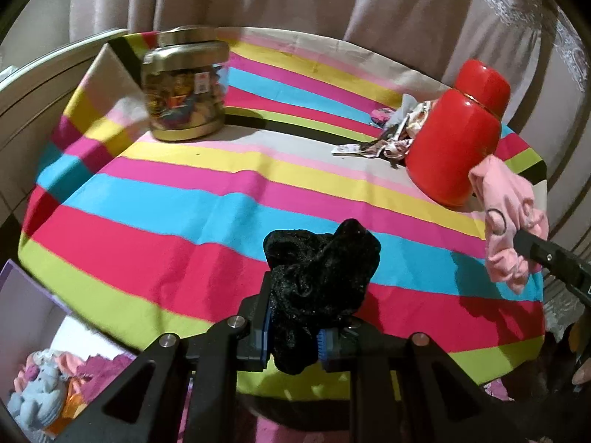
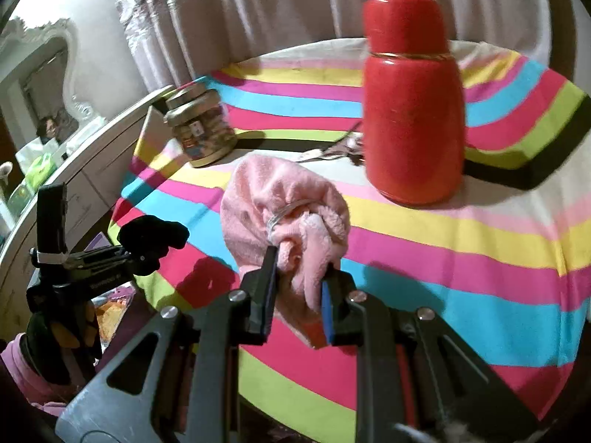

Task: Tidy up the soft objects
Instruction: 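Lift and carry the scrunchie and pink pouch toward the white box, then release the scrunchie and pink pouch into the white box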

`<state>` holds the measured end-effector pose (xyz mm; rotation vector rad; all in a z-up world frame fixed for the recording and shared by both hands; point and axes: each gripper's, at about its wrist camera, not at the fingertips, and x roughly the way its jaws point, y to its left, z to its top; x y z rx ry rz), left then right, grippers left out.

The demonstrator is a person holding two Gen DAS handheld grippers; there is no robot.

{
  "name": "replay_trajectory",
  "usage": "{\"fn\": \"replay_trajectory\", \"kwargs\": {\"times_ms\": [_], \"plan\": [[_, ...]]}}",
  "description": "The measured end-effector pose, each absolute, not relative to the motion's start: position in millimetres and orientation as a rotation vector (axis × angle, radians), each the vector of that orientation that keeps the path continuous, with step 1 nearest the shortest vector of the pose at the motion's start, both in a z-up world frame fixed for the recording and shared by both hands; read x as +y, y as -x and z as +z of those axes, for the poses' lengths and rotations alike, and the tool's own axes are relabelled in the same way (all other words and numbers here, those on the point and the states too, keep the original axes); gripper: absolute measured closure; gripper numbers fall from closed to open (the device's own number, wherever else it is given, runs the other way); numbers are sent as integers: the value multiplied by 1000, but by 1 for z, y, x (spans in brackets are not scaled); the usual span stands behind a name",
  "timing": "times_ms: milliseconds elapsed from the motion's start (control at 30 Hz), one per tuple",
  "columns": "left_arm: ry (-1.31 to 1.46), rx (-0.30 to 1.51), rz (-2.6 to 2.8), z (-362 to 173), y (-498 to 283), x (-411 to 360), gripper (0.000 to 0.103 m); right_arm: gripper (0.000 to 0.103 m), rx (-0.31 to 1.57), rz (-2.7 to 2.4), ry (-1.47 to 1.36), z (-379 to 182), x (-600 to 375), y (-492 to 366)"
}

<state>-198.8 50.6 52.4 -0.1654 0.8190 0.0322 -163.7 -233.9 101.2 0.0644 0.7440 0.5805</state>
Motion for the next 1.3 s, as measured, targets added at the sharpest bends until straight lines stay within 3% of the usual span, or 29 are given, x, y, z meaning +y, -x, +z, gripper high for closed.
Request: {"fn": "replay_trajectory", "kwargs": {"times_ms": [1300], "plan": [[397, 754, 434, 47, 330, 207, 83, 76, 638, 1209, 357, 138, 0, 265]]}}
